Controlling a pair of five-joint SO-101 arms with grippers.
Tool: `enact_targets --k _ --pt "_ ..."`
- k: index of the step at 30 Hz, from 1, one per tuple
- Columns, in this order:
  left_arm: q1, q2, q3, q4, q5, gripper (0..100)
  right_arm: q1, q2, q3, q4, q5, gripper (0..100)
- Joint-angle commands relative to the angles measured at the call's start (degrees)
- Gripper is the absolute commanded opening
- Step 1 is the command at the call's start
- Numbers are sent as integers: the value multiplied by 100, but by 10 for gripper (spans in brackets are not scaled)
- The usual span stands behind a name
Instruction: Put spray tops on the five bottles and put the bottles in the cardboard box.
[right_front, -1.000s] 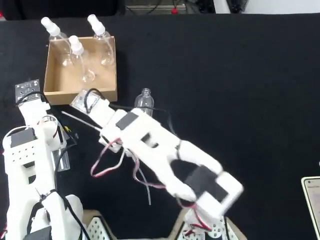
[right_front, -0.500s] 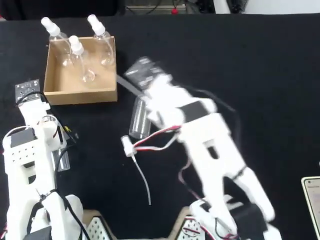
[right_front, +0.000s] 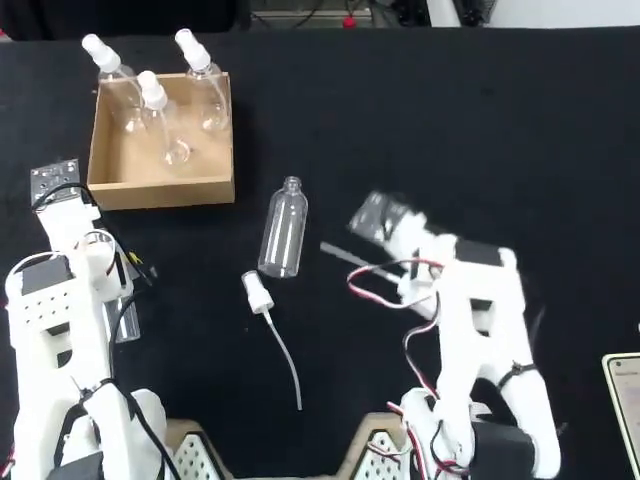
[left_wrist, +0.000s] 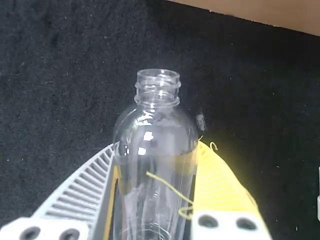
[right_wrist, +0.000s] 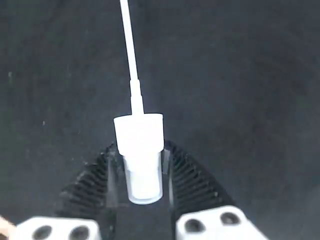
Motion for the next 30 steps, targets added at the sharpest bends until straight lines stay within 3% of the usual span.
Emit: enact_targets --k 1,4,10,13,17,23,27,30 --pt "-48 -167 -66 -105 44 80 97 -259 171 -466 730 12" --pt "-48 -167 -66 -105 44 80 97 -224 163 -519 826 38" --pt "-57 -167 -66 -105 44 80 88 -224 163 -519 791 331" --pt "-57 -167 -66 -88 35 80 97 -259 -22 -466 668 378" --pt "-57 -167 -66 -79 35 80 105 -259 -848 -62 -765 378" --pt "-57 -167 -66 -70 35 80 -237 -224 -2114 1881 -3938 364" --pt "-57 -167 -66 -70 18 80 -571 -215 -2273 2549 -5319 204" --pt "-57 -167 -66 -70 18 80 -615 -215 -2220 2532 -5890 89"
